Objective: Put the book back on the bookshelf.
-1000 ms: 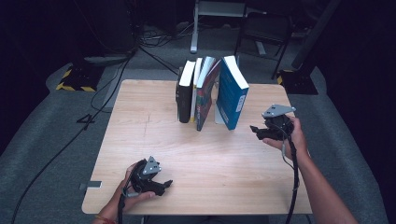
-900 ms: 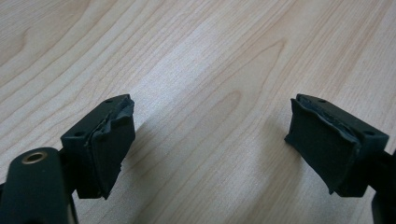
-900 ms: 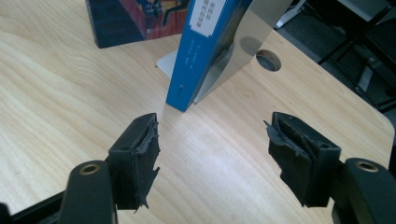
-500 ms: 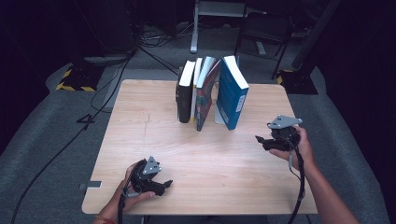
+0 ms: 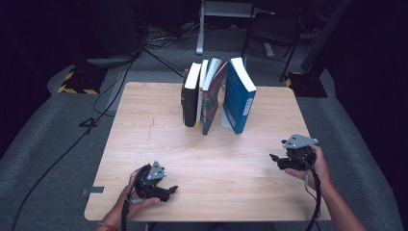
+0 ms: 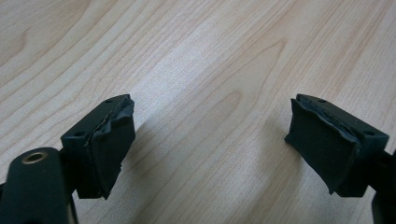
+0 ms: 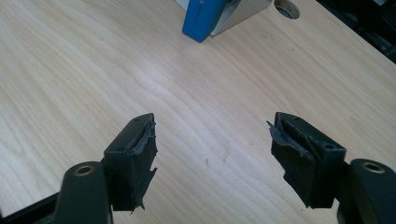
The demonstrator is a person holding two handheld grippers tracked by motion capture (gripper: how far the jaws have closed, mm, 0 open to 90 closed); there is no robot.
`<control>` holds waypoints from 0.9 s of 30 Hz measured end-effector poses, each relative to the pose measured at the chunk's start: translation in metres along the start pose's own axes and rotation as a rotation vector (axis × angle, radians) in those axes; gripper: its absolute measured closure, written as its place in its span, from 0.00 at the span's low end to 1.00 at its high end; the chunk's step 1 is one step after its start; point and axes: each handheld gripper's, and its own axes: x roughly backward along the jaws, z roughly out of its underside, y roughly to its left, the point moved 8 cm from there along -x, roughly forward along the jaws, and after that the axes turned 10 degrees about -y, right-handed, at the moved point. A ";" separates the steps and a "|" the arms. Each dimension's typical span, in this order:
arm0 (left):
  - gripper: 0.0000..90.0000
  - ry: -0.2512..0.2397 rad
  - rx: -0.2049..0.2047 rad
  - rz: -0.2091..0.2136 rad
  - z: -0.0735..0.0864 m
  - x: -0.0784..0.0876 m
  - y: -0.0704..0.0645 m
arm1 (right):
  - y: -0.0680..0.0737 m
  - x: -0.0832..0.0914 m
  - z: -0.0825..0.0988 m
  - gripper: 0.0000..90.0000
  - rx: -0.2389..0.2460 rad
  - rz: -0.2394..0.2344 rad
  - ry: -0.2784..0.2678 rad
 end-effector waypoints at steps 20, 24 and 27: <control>0.17 0.000 0.006 -0.004 0.000 0.000 -0.001 | -0.001 0.024 0.071 0.34 -0.078 -0.014 0.013; 0.17 0.000 0.007 -0.005 0.000 0.000 -0.001 | -0.004 0.030 0.091 0.34 -0.113 -0.010 0.017; 0.17 0.000 0.008 -0.005 0.000 0.000 -0.001 | -0.005 0.034 0.104 0.34 -0.139 -0.005 0.010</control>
